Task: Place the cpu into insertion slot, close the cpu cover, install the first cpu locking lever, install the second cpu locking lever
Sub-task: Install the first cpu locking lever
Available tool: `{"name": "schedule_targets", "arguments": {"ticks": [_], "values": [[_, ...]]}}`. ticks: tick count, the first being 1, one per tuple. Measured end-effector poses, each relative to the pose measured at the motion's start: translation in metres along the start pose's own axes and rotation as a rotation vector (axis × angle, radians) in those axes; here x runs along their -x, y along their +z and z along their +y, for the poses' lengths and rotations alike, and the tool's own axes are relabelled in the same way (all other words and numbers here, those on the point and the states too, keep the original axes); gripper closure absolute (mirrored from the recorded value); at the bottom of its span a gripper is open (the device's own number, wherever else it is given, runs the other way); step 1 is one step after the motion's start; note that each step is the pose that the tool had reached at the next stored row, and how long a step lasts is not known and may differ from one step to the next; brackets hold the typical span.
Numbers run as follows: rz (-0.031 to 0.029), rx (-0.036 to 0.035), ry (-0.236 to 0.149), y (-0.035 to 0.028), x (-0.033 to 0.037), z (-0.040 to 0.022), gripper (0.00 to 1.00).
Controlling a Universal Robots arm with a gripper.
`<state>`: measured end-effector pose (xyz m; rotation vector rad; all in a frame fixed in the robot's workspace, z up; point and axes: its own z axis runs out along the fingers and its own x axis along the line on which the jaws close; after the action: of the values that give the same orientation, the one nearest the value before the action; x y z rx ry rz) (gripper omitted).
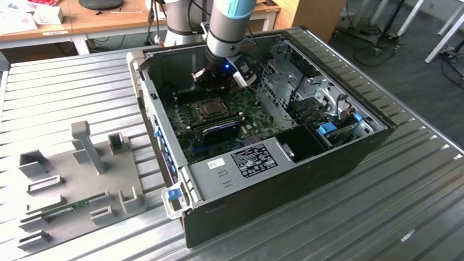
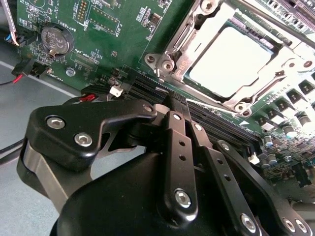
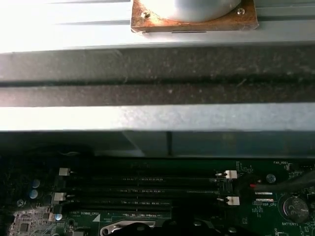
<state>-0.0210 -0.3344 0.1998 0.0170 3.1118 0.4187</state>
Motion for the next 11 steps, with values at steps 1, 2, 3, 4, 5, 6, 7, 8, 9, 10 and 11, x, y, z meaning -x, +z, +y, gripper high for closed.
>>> {"name": "schedule_targets", "arguments": {"ticks": [1, 2, 3, 4, 5, 6, 7, 8, 9, 10, 11], "values": [[0.0001, -0.0015, 0.000, 0.0003, 0.0001, -0.0001, 0.90], [0.0000, -0.0032, 0.000, 0.0005, 0.0001, -0.0002, 0.90], [0.0000, -0.0046, 0.000, 0.0009, 0.0002, -0.0002, 0.90], [-0.0001, -0.0061, 0.000, 0.0012, 0.0002, -0.0003, 0.90], [0.0000, -0.0076, 0.000, 0.0016, 0.0002, -0.0004, 0.90], [0.0000, -0.0091, 0.000, 0.0020, 0.0002, -0.0005, 0.90], [0.0000, -0.0105, 0.000, 0.0025, 0.0002, -0.0006, 0.90], [0.0000, -0.0125, 0.000, 0.0028, 0.0003, -0.0006, 0.90], [0.0000, -0.0149, 0.000, 0.0032, 0.0003, -0.0006, 0.90], [-0.0002, -0.0171, 0.000, 0.0036, 0.0003, -0.0005, 0.90], [-0.0002, -0.0193, 0.000, 0.0040, 0.0003, -0.0003, 0.90]]}}
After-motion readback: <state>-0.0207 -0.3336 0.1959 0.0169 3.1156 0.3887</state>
